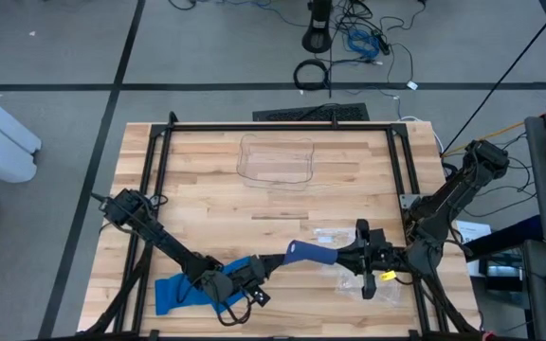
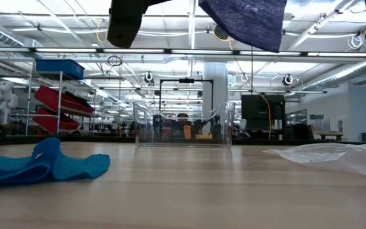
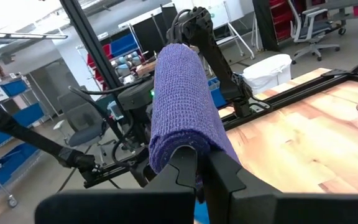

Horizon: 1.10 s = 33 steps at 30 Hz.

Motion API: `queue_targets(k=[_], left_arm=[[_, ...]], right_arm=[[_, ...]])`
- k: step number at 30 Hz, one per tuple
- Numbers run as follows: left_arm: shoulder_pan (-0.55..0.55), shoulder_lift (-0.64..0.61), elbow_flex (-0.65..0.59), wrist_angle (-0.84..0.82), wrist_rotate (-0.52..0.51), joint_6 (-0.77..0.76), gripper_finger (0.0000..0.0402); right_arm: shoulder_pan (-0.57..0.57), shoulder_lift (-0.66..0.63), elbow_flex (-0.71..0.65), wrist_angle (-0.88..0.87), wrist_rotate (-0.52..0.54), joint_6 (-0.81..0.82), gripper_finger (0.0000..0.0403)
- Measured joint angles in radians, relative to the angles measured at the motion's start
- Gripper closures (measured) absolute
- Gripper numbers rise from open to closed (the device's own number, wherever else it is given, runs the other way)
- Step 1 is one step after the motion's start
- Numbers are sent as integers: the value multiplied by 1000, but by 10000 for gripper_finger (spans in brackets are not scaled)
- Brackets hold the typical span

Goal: Roll bandage
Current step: Roll the purple bandage

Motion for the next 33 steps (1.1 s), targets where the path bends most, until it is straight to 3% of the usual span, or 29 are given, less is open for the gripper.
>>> queue_targets(k=[20,33], left_arm=[[-42,0,0,7,17,83,252],[-42,0,0,7,15,88,252]], right_arm=[[-45,0,0,-32,8,8,403],[-42,2,0,-144,-1,126,403]])
